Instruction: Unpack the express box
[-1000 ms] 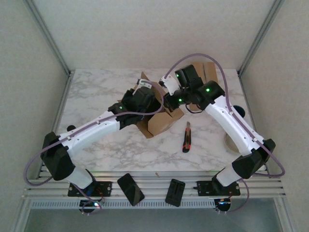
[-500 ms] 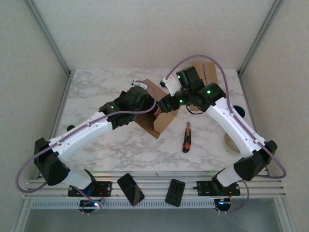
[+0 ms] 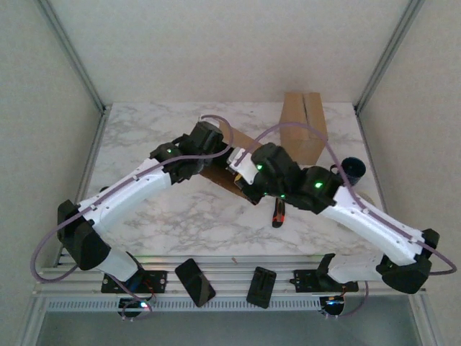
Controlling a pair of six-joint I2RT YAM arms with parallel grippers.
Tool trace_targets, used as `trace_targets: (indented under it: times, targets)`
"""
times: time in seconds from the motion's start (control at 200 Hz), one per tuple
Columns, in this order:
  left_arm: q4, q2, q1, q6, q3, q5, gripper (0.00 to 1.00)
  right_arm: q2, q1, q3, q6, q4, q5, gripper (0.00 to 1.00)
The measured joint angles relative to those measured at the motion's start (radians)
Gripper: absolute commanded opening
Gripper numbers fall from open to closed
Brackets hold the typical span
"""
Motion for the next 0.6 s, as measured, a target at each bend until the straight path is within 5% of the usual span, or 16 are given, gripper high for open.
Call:
trace_targets:
  times: [0.27,0.601]
  targets:
    - [-0.019,0.001,0.035,-0.008,0.005,0.089,0.00,0.072,-0.002,-0.334,-0.161,0.456,0.137,0.00]
    - [-0.024,0.001,0.072,-0.011,0.005,0.167,0.00,0.202,-0.045,-0.359,-0.240,0.765,0.170,0.00]
